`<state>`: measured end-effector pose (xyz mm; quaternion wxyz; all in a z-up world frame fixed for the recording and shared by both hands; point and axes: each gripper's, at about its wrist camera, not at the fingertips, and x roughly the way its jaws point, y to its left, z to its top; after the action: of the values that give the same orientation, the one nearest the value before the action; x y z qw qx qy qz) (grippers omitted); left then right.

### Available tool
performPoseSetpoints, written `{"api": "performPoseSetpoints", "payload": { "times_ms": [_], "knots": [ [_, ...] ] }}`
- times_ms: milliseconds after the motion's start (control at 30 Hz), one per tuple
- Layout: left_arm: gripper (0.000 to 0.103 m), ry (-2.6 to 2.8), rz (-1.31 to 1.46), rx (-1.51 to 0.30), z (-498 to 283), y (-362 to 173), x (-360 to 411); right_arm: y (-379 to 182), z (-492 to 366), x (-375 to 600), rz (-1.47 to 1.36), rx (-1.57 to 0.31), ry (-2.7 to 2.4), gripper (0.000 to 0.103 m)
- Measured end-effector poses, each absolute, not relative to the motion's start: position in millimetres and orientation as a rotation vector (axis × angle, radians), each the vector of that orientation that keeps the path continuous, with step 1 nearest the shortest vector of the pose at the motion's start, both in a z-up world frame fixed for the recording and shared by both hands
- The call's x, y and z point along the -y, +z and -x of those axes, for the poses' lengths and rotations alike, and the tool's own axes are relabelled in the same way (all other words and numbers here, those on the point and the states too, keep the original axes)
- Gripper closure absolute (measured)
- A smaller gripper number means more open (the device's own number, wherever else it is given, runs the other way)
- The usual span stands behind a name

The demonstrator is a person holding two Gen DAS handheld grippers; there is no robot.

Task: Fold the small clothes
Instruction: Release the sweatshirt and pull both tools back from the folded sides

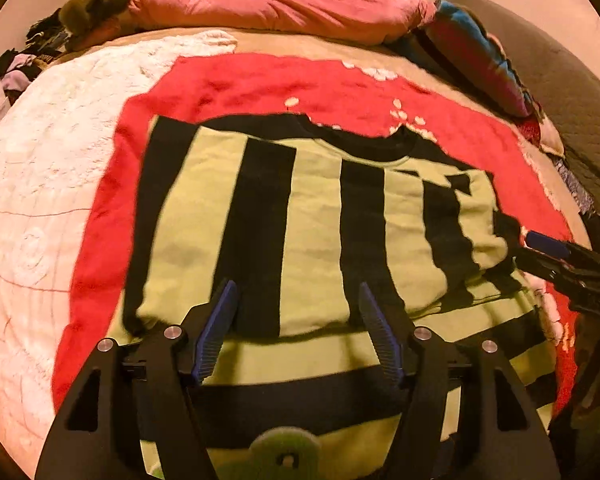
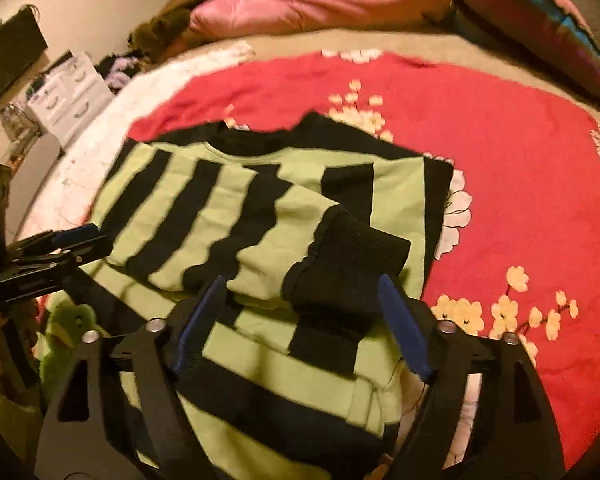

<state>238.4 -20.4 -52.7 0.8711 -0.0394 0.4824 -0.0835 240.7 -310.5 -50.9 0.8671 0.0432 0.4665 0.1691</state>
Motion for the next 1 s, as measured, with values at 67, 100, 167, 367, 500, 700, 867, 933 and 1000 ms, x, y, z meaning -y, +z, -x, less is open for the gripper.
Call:
{"api": "performPoseSetpoints", "payload": {
  "times_ms": [67,100,167,367,500,700,867,933,1000],
  "knots": [
    [0.035,-0.166,0.087,-0.989,-230.8,-43.5,16.5,-42.5,-231.0,313.9,-0.104,-0.942,0.349,0.018],
    [0.031,-0.161,0.085,-0.983,-227.6,-40.0,15.5,-39.4,-228.5,312.0,-0.112,-0.929,0.345,0.016],
    [0.028,-0.154,0.076,-0.959,-218.3,-30.2,12.6,-31.2,-218.8,315.4,-0.126,-0.905,0.341,0.013],
    [0.015,-0.139,0.080,-0.921,-198.9,-7.4,3.9,-11.0,-194.8,318.3,-0.132,-0.848,0.327,0.009],
    [0.008,-0.129,0.089,-0.882,-189.3,10.2,0.6,1.7,-182.4,311.4,-0.102,-0.826,0.326,0.009],
    [0.007,-0.122,0.080,-0.842,-173.6,29.9,-4.0,14.4,-167.8,307.2,-0.088,-0.806,0.324,0.009],
    [0.006,-0.105,0.083,-0.819,-158.2,41.2,-15.9,25.1,-156.3,309.8,-0.088,-0.787,0.313,0.009],
    [0.006,-0.089,0.089,-0.814,-152.4,45.1,-23.1,29.0,-151.2,310.9,-0.092,-0.784,0.314,0.009],
    [0.006,-0.078,0.094,-0.809,-147.8,48.0,-29.1,32.4,-146.6,310.4,-0.086,-0.780,0.312,0.009]
  ]
}}
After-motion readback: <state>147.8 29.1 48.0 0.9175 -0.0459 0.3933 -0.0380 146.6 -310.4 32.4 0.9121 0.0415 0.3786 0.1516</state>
